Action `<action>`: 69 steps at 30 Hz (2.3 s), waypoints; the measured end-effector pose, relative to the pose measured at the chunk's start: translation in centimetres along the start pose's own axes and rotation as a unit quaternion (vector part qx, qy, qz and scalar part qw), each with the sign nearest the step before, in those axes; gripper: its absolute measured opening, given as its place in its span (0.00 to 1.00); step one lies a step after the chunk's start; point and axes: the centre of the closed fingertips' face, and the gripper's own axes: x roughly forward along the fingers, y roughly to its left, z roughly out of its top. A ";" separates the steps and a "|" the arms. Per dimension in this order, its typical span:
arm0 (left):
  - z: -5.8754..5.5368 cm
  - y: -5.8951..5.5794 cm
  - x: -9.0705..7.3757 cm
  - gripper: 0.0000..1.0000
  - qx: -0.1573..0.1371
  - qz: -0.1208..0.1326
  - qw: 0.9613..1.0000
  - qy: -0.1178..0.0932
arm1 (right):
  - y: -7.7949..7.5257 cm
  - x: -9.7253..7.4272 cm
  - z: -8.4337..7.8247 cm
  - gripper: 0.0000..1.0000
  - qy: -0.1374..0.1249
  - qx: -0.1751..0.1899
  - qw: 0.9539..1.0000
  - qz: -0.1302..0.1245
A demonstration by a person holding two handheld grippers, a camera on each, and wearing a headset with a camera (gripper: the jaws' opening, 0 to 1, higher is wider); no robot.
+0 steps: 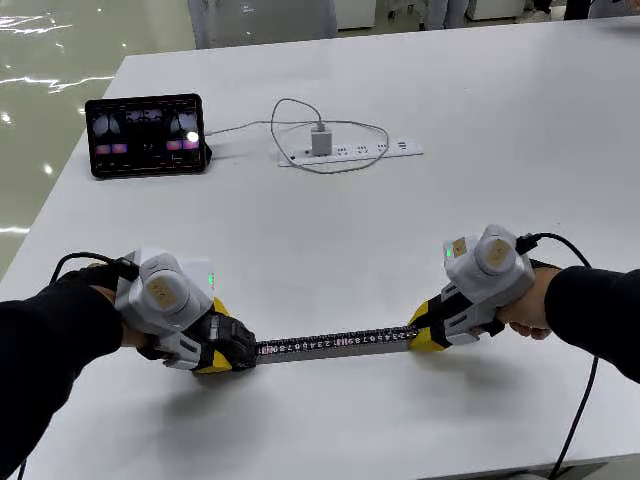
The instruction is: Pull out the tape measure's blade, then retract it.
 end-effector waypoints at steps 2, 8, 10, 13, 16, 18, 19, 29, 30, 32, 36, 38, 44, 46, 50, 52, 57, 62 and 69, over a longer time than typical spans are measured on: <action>0.0 0.0 0.0 0.32 0.000 0.000 1.000 0.000 | -0.1 -0.1 -0.1 0.09 0.001 0.001 1.000 0.000; 0.0 0.0 0.0 0.32 0.000 0.000 1.000 0.000 | -0.1 -0.3 -0.3 0.09 -0.002 0.006 1.000 -0.002; 0.0 0.0 0.0 0.32 0.000 0.000 1.000 0.000 | -0.1 -0.4 -0.4 0.09 -0.002 0.007 1.000 -0.003; 0.0 0.0 0.0 0.32 0.000 0.000 1.000 0.001 | -0.1 -0.4 -0.4 0.09 -0.002 0.008 1.000 -0.003; 0.0 0.0 0.0 0.32 0.000 0.000 1.000 0.001 | -0.2 -0.4 -0.4 0.09 -0.002 0.008 1.000 -0.003; 0.0 0.0 0.0 0.32 0.000 0.000 1.000 0.001 | -0.2 -0.4 -0.5 0.09 -0.002 0.009 1.000 -0.003; 0.0 0.0 0.0 0.32 0.000 0.000 1.000 0.001 | -0.2 -0.5 -0.5 0.09 -0.002 0.009 1.000 -0.003; 0.0 0.0 0.0 0.32 0.000 0.000 1.000 0.000 | -0.3 -0.7 -0.7 0.09 0.001 0.010 1.000 -0.003; 0.0 0.0 0.0 0.32 0.000 0.000 1.000 0.000 | -0.3 -0.7 -0.7 0.09 0.001 0.010 1.000 -0.003; 0.0 0.0 0.0 0.32 0.000 0.000 1.000 0.000 | -0.3 -0.8 -0.8 0.09 0.001 0.011 1.000 -0.004; 0.0 0.0 0.0 0.32 0.000 0.000 1.000 0.000 | -0.4 -0.9 -1.0 0.09 0.002 0.012 1.000 -0.005; 0.0 0.0 0.0 0.32 0.000 0.000 1.000 0.000 | -0.4 -1.0 -1.1 0.09 0.002 0.013 1.000 -0.006; 0.0 -0.1 0.0 0.32 0.000 0.000 1.000 0.000 | -0.4 -1.0 -1.3 0.09 0.004 0.014 1.000 -0.007; 0.1 -0.1 -0.1 0.32 0.000 0.000 1.000 0.000 | -0.4 -1.1 -1.3 0.09 0.004 0.015 1.000 -0.008; 0.0 -0.1 -0.1 0.32 0.000 0.000 1.000 0.000 | -0.4 -1.2 -1.4 0.09 0.004 0.015 1.000 -0.009; 0.0 -0.1 -0.1 0.32 0.000 0.000 1.000 0.000 | -0.3 -1.2 -1.4 0.09 0.004 0.015 1.000 -0.009; 0.0 -0.1 -0.1 0.32 0.000 0.000 1.000 0.000 | -0.2 -1.4 -1.5 0.09 0.006 0.015 1.000 -0.011; 0.0 -0.1 -0.1 0.32 0.000 0.000 1.000 0.000 | -0.2 -1.6 -1.5 0.09 0.006 0.017 1.000 -0.012; 0.0 -0.1 -0.1 0.32 0.000 0.001 1.000 -0.001 | -0.3 -1.6 -1.6 0.09 0.007 0.015 1.000 -0.013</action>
